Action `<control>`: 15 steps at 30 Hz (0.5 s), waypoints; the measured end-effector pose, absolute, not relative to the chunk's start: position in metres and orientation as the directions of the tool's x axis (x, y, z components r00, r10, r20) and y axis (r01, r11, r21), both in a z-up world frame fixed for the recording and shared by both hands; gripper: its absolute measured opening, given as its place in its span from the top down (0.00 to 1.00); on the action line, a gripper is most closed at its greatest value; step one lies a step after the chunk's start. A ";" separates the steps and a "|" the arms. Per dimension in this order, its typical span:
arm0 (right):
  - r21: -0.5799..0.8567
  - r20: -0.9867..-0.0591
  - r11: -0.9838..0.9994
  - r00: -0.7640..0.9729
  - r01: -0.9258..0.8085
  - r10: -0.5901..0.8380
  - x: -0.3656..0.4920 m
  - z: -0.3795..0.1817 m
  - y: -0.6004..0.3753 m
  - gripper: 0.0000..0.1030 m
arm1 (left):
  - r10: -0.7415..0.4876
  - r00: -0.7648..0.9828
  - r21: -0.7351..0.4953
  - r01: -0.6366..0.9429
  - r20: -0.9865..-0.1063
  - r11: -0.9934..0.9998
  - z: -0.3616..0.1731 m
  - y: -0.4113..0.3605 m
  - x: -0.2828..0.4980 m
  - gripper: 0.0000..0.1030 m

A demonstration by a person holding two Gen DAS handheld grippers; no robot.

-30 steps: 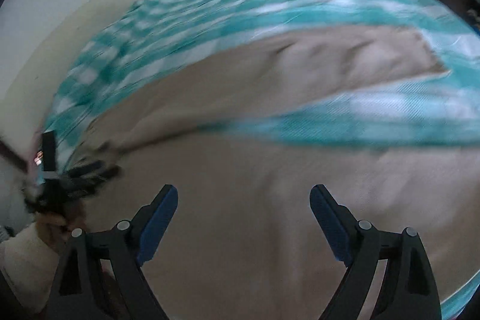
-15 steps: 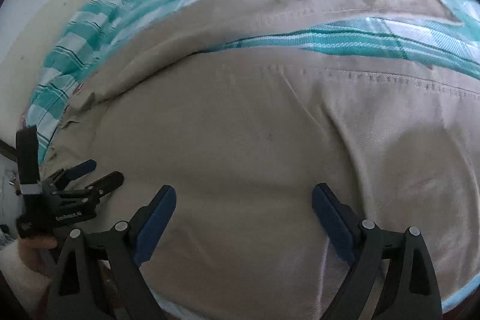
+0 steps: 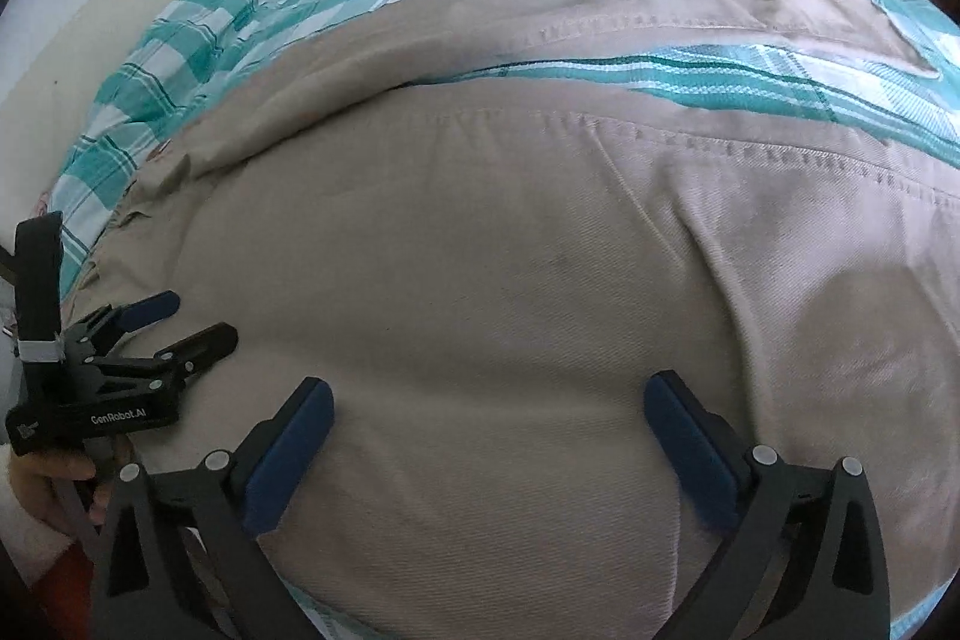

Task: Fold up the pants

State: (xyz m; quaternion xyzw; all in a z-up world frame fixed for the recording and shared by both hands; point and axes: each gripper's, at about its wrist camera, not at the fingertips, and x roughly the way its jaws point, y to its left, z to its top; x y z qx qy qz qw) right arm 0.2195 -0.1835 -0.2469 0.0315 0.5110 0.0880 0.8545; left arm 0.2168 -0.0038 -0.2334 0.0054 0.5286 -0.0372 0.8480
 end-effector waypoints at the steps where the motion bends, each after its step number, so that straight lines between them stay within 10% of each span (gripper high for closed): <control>1: 0.141 -0.866 0.983 0.466 -0.120 0.181 0.219 -0.248 -0.183 0.00 | -0.056 0.439 -0.029 0.069 -0.897 0.997 -0.234 -0.004 0.217 0.01; 8: 0.135 -0.883 0.984 0.437 -0.113 0.171 0.224 -0.241 -0.179 0.00 | -0.091 0.345 -0.075 0.059 -0.934 0.995 -0.218 0.004 0.220 0.01; 15: 0.450 -0.815 0.891 0.377 -0.066 0.440 0.251 -0.197 -0.211 0.01 | -0.108 0.353 -0.112 0.007 -0.929 0.994 -0.200 0.061 0.207 0.01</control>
